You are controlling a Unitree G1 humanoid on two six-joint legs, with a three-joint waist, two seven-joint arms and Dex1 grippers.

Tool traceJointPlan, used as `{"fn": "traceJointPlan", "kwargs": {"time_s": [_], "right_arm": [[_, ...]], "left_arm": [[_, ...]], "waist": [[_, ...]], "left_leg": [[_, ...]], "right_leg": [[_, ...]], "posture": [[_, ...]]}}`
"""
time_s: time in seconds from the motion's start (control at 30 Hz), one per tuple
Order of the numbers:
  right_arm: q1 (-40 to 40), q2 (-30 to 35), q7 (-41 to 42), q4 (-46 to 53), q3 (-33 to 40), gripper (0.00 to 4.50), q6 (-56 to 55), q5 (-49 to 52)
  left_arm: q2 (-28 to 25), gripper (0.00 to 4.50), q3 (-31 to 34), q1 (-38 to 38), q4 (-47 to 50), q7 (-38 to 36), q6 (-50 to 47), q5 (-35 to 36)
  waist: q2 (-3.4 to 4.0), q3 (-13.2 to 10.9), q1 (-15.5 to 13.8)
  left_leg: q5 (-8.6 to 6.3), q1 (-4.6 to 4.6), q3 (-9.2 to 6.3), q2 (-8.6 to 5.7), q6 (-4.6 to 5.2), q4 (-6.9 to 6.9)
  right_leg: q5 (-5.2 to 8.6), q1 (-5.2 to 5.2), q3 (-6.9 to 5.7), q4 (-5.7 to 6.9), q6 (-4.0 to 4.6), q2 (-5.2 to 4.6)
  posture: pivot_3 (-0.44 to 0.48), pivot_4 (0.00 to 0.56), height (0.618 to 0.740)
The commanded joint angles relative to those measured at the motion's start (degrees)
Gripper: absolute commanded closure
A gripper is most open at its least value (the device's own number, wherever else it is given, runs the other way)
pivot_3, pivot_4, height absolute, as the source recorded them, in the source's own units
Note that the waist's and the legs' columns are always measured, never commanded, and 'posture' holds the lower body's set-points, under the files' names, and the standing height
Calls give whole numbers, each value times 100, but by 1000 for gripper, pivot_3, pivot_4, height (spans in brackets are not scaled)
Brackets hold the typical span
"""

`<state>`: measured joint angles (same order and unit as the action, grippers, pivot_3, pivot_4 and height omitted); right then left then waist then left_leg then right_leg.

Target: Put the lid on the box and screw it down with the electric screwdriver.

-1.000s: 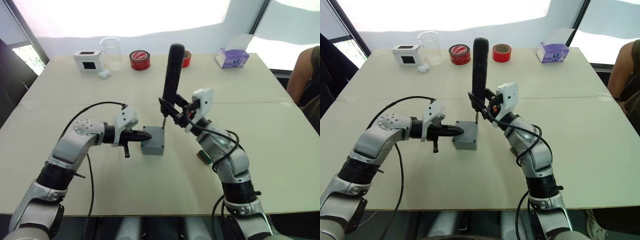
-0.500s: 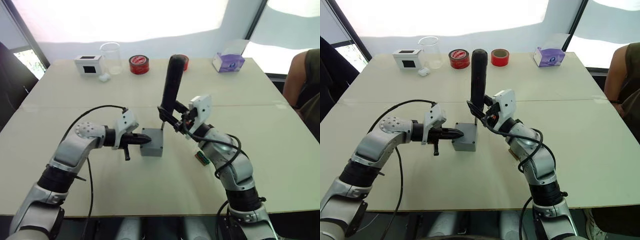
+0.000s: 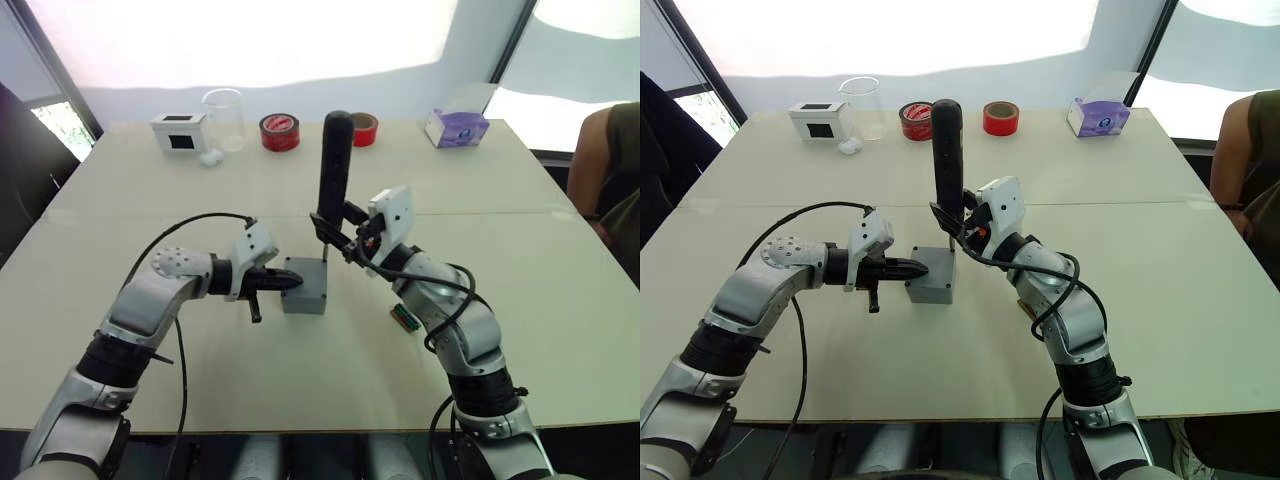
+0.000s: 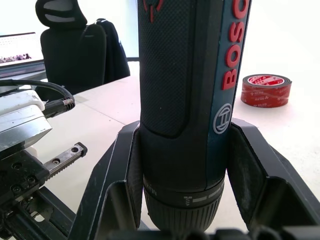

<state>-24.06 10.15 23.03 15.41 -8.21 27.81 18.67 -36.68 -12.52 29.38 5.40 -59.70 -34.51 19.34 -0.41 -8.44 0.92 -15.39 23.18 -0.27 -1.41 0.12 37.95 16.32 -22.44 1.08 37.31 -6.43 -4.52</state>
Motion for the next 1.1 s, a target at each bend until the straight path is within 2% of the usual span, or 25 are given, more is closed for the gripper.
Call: {"fn": "traceJointPlan", "kwargs": {"time_s": [0.03,0.67,0.8,0.9,1.03,1.1], "right_arm": [[306,35,19,-572,-233,2759,466,-117],[99,83,175,-332,-40,2759,131,-58],[-346,126,210,-29,448,2759,45,227],[-884,443,207,262,773,2759,196,310],[-1438,732,-153,412,1189,2759,827,493],[-1909,969,-281,424,1636,2759,1658,949]], "left_arm": [[-14,4500,20,-41,132,11,-49,-11],[52,4500,-9,-51,95,14,-57,-10],[85,4500,6,-70,74,9,-61,1],[107,4500,70,-83,47,41,-101,43],[299,4500,357,-18,28,237,-636,427],[510,4500,608,74,-7,570,-864,562]], "waist": [[0,2,0],[0,2,-13],[4,-2,-15],[11,-17,-30],[15,-25,-39],[19,-28,-24]], "left_leg": [[0,-1,0,0,0,0],[-1,0,-3,0,0,-4],[-1,3,-3,0,0,-5],[-1,19,-4,-1,0,-5],[-1,32,-6,-4,0,-5],[-1,36,-6,-4,0,-6]], "right_leg": [[0,1,0,0,0,0],[1,1,-1,-8,1,-12],[0,0,-1,-10,1,-12],[0,-15,-3,-9,1,-14],[0,-27,-5,-10,1,-18],[0,-32,-5,-11,1,-20]], "posture": [[0,150,740],[0,150,740],[0,150,740],[0,150,740],[0,150,740],[0,150,740]]}}
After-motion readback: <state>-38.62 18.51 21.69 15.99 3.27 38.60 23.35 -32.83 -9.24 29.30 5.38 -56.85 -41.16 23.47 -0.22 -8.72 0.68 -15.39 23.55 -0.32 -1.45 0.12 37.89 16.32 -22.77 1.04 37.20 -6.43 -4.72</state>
